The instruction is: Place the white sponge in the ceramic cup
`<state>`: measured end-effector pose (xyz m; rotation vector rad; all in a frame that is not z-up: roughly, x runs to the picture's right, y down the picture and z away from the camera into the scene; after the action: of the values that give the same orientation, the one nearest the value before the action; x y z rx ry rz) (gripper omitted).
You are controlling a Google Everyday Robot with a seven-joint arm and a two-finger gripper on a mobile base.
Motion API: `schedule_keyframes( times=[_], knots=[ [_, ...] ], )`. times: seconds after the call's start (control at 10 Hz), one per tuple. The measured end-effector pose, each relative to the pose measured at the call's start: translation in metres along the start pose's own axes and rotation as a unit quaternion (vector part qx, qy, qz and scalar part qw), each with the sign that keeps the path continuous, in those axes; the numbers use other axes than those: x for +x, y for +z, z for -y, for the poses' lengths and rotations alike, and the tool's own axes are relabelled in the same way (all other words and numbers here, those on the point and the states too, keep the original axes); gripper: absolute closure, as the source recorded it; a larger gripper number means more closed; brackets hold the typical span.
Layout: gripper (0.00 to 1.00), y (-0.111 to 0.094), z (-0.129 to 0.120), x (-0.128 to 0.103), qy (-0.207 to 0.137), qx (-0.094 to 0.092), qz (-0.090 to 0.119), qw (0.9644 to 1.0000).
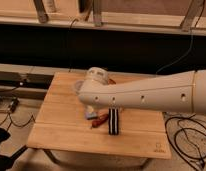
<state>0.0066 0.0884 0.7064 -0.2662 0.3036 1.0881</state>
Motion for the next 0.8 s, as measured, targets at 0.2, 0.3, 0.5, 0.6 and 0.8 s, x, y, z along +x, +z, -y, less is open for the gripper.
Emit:
schedule_keyframes(
  times=[0.2, 0.3, 0.5, 0.6, 0.8],
  knots=[
    [0.2, 0.007, -0.017, -0.006, -0.017, -0.02, -0.006, 0.9997],
    [0.2, 0.011, -0.029, -0.014, -0.022, -0.03, -0.008, 0.9993],
    [0.2, 0.026, -0.037, -0.025, 0.0, -0.041, -0.025, 0.9988],
    [0.2, 0.039, -0.035, -0.028, 0.034, -0.044, -0.044, 0.9975],
    [0.2, 0.067, -0.023, -0.029, 0.116, -0.033, -0.084, 0.9892]
  ],
)
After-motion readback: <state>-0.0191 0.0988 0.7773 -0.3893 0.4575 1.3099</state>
